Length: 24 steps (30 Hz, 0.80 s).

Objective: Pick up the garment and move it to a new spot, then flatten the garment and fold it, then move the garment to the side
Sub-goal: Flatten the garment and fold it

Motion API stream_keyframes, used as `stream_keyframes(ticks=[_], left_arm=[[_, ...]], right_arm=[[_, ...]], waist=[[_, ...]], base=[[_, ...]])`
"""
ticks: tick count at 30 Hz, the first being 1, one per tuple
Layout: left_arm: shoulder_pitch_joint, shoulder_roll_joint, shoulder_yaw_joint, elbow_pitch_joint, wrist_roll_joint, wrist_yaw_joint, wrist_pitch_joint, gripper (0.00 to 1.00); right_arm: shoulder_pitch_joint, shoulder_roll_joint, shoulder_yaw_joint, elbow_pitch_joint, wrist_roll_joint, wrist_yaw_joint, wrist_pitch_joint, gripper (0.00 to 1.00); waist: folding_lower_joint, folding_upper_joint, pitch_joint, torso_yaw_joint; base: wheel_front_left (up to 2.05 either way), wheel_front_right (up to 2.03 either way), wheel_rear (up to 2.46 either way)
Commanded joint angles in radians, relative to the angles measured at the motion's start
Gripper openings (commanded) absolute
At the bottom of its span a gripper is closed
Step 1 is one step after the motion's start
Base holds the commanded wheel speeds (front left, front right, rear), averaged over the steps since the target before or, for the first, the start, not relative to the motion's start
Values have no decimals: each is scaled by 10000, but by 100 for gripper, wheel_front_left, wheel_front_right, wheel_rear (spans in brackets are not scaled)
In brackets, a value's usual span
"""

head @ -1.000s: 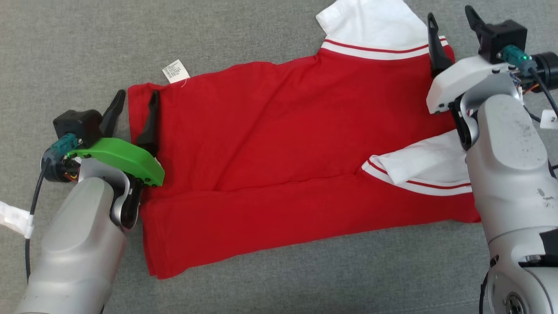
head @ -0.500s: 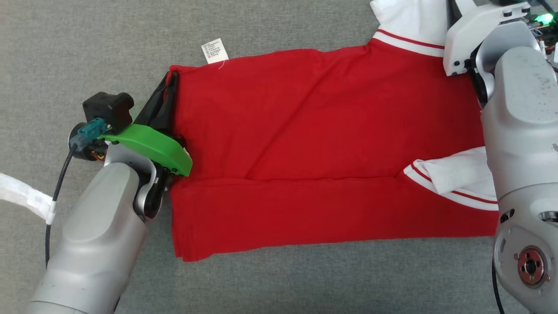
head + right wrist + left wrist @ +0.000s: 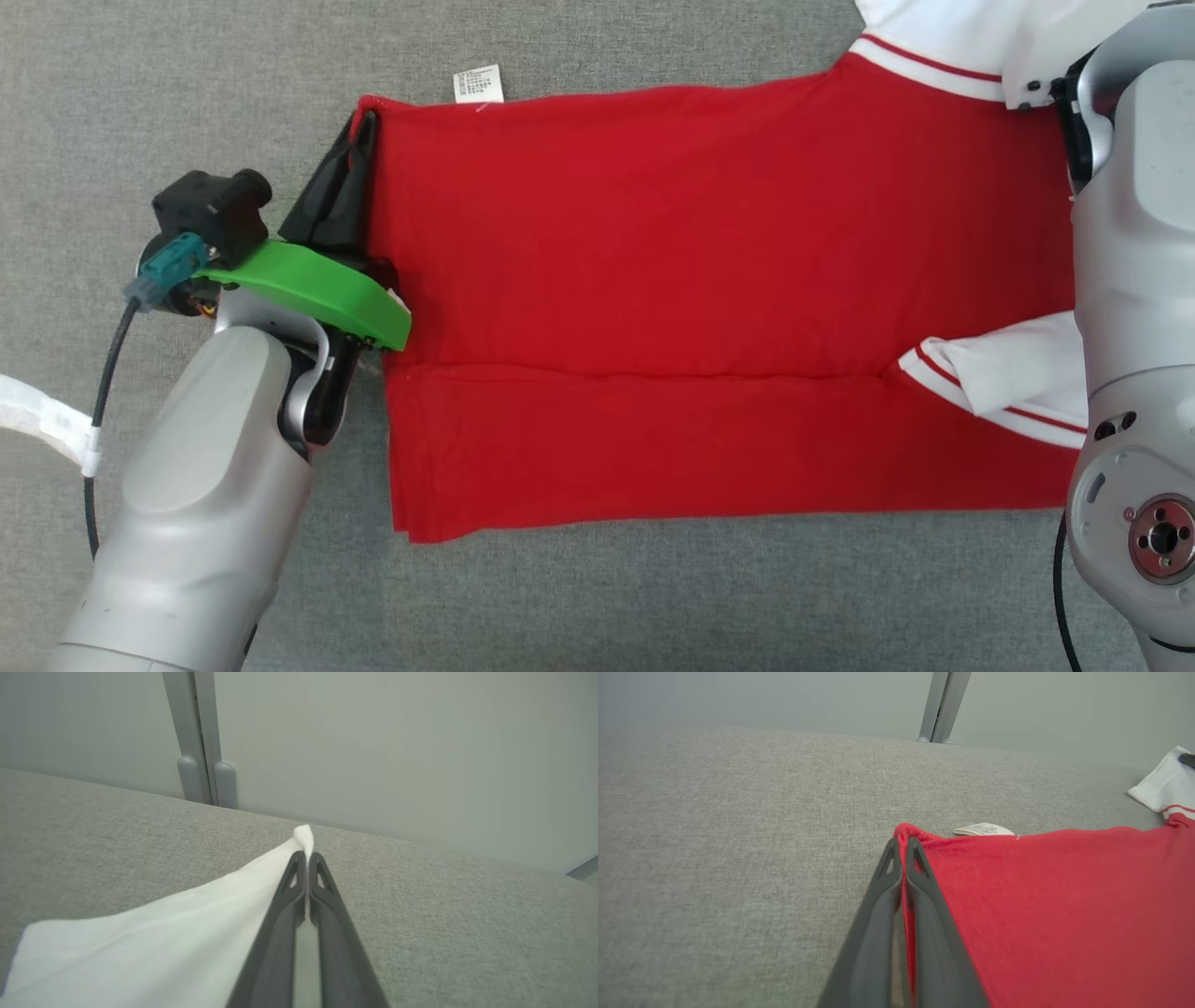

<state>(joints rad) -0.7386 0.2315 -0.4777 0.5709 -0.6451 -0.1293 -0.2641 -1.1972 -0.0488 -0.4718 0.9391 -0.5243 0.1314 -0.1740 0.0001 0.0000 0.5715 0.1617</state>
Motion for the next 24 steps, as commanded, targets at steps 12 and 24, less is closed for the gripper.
stream_keyframes(ticks=[12,24], left_arm=[[976,-286,1636,-1277,1422,-5,8,0],[2941,-532,2409,-985,2011,-5,8,0]], right_arm=[[1508,-44,1437,-2293,2979,-17,-913,0],[5631,-42,2745,-4159,5653,-17,-917,0]], waist=[[-1,0,-1102,-697],[-1,0,-2566,-1418]], base=[[0,0,0],[0,0,0]])
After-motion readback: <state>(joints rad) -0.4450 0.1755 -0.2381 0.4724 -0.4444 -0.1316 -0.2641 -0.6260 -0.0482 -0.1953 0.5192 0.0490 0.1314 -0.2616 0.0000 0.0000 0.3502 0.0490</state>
